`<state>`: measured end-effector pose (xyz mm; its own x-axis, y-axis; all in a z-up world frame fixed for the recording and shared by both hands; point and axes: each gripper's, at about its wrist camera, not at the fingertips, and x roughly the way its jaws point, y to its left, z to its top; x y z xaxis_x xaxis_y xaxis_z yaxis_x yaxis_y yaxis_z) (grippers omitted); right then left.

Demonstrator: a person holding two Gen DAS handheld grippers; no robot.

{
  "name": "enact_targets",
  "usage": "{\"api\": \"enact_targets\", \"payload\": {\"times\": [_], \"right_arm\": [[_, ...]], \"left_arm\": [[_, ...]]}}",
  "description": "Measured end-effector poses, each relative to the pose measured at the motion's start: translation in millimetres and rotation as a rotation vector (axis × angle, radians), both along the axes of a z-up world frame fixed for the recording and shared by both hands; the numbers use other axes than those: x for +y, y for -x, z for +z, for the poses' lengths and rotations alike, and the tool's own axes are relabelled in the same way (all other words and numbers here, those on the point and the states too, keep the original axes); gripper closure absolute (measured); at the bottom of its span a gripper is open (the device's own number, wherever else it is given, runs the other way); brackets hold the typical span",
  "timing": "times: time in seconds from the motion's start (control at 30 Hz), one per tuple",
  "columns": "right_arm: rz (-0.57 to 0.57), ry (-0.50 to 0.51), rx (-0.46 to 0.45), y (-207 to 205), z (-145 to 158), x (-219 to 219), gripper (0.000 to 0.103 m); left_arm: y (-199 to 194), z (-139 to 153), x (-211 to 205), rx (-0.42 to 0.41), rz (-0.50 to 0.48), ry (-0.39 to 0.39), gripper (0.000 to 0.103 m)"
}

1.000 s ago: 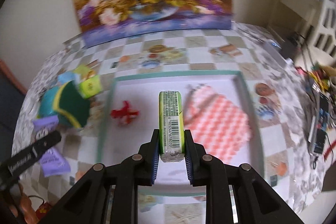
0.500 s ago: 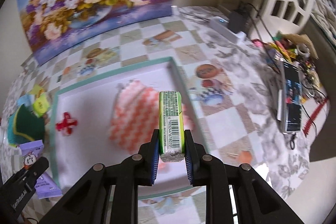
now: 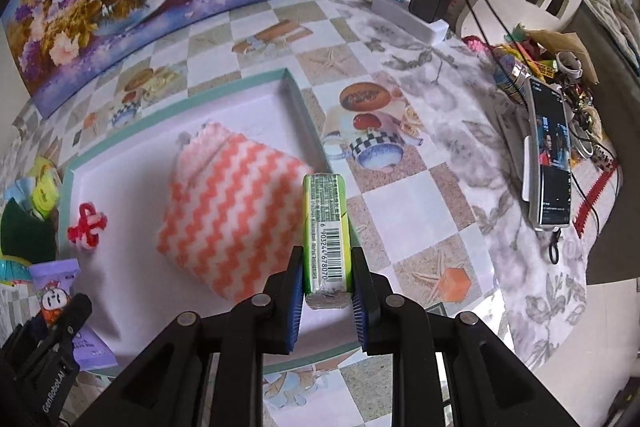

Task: Organize soft objects
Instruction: 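Carry the purple packet and green tissue pack into the white tray, then open both tools to release the packet and tissue pack in the tray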

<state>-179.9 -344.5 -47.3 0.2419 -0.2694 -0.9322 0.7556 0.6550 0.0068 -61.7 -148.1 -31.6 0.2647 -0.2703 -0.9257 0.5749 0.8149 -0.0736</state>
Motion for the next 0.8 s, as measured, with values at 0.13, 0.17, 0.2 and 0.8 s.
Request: {"api": "enact_targets", "payload": {"times": [0.13,0.17,0.2,0.8], "right_arm": [[0.001,-0.007,0.004,-1.0,-1.3,1.8,0.078],[0.001,-0.007,0.0,-1.1,-0.4,1.4,0.078],[0.001,-0.007,-0.003,-1.2,0.8,1.8,0.078],[0.036,-0.001,-0.077,-6.1,15.6,11.0,0.045]], "left_arm": [[-3.5,-2.6,-0.2,0.012,0.006,-0.002,0.059],[-3.9,-2.8,0.2,0.014,0.009,-0.002,0.059],[-4.6,-2.8,0.5,0.016,0.012,-0.005,0.059],[-15.2,1.4,9.6,0.029,0.064,0.029,0.03]]}}
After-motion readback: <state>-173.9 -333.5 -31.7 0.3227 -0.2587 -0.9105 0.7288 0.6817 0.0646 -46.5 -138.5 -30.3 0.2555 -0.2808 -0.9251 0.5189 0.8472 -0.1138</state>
